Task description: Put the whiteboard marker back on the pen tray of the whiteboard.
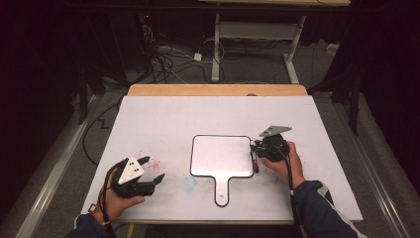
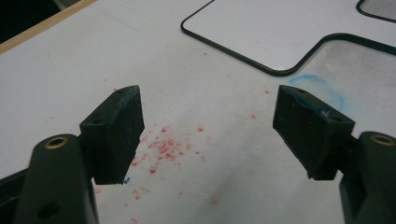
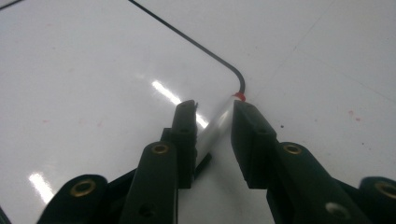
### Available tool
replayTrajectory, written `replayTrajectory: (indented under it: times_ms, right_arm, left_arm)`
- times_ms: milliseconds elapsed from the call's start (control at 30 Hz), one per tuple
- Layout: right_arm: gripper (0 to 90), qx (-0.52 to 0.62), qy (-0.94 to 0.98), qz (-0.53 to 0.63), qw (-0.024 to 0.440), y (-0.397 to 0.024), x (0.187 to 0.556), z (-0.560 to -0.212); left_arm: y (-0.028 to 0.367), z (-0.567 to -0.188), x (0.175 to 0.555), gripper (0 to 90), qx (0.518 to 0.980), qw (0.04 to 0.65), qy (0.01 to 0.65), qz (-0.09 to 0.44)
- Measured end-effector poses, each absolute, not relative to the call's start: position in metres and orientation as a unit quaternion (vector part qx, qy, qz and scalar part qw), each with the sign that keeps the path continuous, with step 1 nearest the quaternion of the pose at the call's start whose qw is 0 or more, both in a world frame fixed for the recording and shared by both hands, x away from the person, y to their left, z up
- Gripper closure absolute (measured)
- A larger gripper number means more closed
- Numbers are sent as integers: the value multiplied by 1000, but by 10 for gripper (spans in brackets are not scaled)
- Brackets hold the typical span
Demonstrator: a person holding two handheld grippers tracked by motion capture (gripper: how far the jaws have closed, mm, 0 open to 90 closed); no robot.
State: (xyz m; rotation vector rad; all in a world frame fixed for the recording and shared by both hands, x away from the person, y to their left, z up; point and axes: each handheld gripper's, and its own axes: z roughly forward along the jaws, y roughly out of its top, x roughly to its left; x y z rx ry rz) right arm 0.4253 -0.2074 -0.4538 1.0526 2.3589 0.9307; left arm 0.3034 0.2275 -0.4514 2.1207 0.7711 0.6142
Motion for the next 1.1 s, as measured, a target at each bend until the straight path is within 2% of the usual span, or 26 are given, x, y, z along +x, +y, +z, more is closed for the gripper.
replayTrajectory:
  times_ms: [333,500,900,1100]
  right_arm:
    - [712,376,847,323,193,-206,426,-458]
    - [649,371,836,354,193,-210,423,-452]
    - [414,305,797,443,274,-240,377,-416]
    - [361,291,783,463,298,-258,348,-413]
  left_arm:
    - [227,-451,303,236,835,392,302,241]
    - [227,-451,304,236,832,392,303,247]
    - [224,-453,304,219,832,386,305,257]
    - [220,-456,305,216,836,378,300,260]
